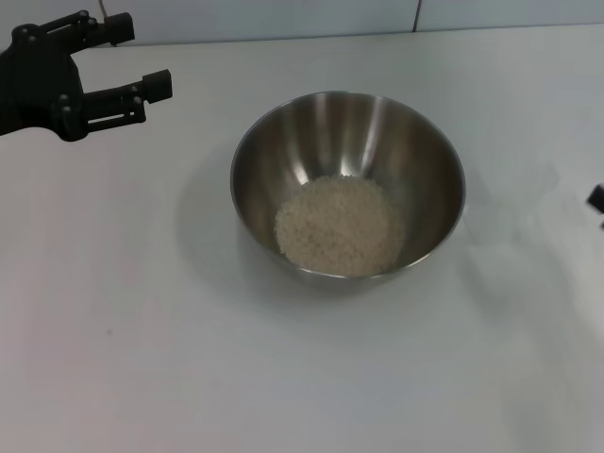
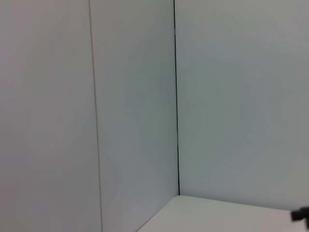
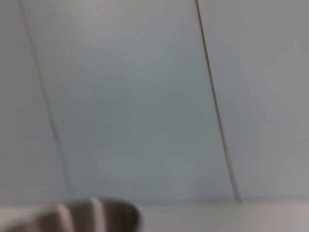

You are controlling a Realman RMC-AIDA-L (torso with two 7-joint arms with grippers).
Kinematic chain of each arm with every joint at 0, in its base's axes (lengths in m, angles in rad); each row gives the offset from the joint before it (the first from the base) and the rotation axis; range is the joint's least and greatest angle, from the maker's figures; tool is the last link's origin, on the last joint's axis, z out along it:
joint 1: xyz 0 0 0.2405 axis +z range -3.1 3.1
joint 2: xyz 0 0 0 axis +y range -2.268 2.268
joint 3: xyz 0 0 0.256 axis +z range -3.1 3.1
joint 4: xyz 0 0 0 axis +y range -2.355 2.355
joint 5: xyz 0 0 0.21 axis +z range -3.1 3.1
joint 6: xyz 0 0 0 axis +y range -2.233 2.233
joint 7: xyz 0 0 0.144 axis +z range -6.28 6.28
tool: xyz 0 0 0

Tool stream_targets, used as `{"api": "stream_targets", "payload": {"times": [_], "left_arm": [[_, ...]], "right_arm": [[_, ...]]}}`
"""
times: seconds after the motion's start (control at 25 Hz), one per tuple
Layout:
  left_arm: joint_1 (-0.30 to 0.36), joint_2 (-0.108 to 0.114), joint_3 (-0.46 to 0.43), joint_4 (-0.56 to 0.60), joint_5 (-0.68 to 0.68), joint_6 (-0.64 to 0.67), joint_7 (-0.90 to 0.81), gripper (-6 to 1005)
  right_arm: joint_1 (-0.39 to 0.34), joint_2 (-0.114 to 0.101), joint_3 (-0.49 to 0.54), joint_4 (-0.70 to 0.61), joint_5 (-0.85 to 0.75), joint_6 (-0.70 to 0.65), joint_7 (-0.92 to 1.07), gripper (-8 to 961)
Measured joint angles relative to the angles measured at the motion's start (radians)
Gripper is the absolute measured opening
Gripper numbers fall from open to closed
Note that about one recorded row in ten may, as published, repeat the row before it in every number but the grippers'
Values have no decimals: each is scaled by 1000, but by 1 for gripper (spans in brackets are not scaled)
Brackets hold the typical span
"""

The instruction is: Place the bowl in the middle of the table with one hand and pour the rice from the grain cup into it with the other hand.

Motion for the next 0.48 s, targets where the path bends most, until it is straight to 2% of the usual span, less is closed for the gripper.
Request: {"api": "stream_targets", "payload": {"times": [0.16, 0.2, 0.24, 0.4, 0.48], "left_arm": [[10, 2, 0, 0, 5, 21, 0, 801], [14, 3, 1, 0, 6, 33, 1, 801], [18, 3, 2, 0, 7, 40, 1, 801], [44, 4, 27, 1, 8, 66, 9, 801], [53, 5, 37, 3, 9, 72, 11, 800]], "right_arm": [[-33, -40, 15, -122, -64, -139, 170, 633], [-20, -62, 36, -177, -135, -199, 252, 633], [-20, -62, 36, -177, -135, -199, 252, 634], [54, -89, 110, -253, -290, -349, 351, 635], [93, -90, 139, -297, -349, -386, 393, 639]]}}
